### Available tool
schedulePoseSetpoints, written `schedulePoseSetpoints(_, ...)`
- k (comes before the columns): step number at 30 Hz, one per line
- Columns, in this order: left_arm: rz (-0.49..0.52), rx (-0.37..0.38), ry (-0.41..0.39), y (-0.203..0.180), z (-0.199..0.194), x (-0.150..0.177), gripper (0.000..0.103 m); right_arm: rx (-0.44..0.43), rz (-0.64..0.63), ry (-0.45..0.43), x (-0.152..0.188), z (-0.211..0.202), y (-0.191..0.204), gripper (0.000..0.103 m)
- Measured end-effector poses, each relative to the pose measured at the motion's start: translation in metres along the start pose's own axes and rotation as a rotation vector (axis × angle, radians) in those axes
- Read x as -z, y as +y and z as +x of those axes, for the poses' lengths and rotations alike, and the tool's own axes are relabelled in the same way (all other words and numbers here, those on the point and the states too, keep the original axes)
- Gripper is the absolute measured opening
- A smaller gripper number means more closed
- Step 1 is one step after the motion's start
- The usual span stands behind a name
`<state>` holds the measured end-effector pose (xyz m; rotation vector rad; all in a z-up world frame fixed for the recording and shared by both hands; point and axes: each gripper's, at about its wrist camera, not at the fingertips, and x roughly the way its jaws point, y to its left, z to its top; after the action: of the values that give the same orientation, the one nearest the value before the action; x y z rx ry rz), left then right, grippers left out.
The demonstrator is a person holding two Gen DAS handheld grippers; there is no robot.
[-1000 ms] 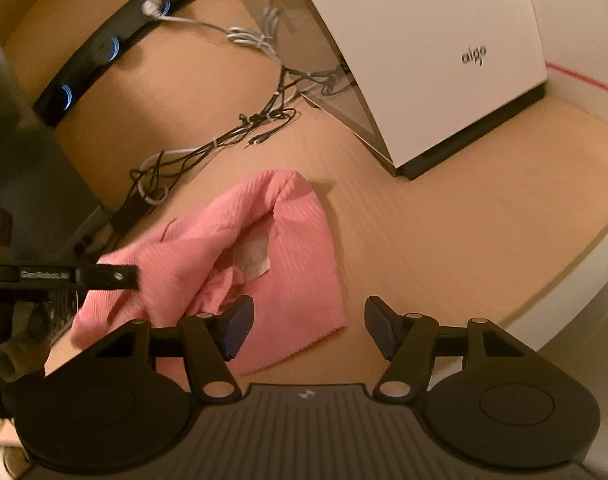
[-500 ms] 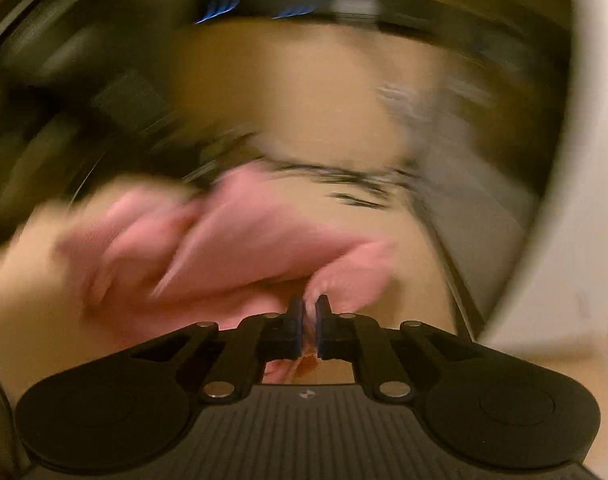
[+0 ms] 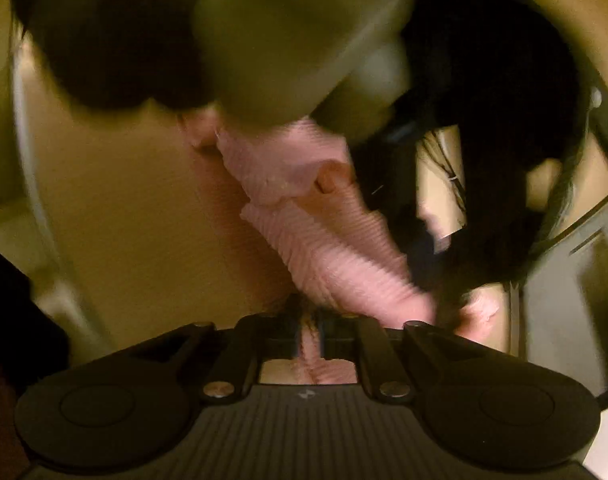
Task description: Fold clothes
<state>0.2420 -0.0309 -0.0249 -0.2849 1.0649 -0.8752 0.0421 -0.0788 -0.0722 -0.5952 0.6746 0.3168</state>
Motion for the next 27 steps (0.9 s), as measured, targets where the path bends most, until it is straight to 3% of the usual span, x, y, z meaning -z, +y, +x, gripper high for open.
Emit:
schedulePoseSetpoints(4,-0.007,-0.032,0.051,0.01,0.02,0.015,0.015,-0.039,0.103,-0.007,0.009,-0.024,-0.021,0.052)
schedulePoseSetpoints(6,-0.044,-0.017,0.04,0.016,0.022,0.02,0.015,-0.058,0.154,-0.01,0.013,-0.037,-0.031,0.058)
schedulePoseSetpoints(8,-0.064,-0.019,0.018,0.016,0.016,0.025,0.016,-0.057,0.259,-0.022,0.017,-0.049,-0.054,0.076)
schedulePoseSetpoints(9,-0.068,-0.025,0.006,0.014,0.011,0.028,0.023,-0.05,0.337,-0.04,0.018,-0.052,-0.072,0.08)
schedulePoseSetpoints(10,-0.031,-0.048,-0.02,0.008,0.0,0.034,0.037,-0.054,0.397,-0.059,0.017,-0.048,-0.082,0.085)
schedulePoseSetpoints(12,0.057,-0.099,-0.079,-0.005,-0.024,0.047,0.056,-0.06,0.517,-0.098,0.013,-0.04,-0.101,0.085)
schedulePoseSetpoints(15,0.131,-0.224,-0.211,-0.008,-0.064,0.062,0.063,-0.071,0.69,-0.155,0.008,-0.028,-0.13,0.092)
schedulePoseSetpoints(17,0.048,-0.274,-0.279,0.011,-0.083,0.067,0.067,-0.092,0.707,-0.17,0.0,-0.006,-0.134,0.102)
schedulePoseSetpoints(19,-0.055,-0.308,-0.324,0.034,-0.098,0.071,0.068,-0.083,0.677,-0.117,0.001,0.012,-0.123,0.103)
schedulePoseSetpoints(21,-0.156,-0.297,-0.308,0.062,-0.097,0.072,0.074,-0.074,0.646,-0.064,0.002,0.031,-0.113,0.103)
schedulePoseSetpoints(23,-0.242,-0.275,-0.276,0.09,-0.091,0.072,0.072,-0.066,0.616,-0.01,0.003,0.049,-0.102,0.103)
schedulePoseSetpoints(25,-0.271,-0.247,-0.286,0.104,-0.089,0.07,0.069,-0.059,0.586,0.041,0.003,0.066,-0.093,0.103)
schedulePoseSetpoints(27,-0.274,-0.251,-0.288,0.107,-0.089,0.063,0.067,-0.044,0.548,0.044,-0.007,0.053,-0.098,0.103)
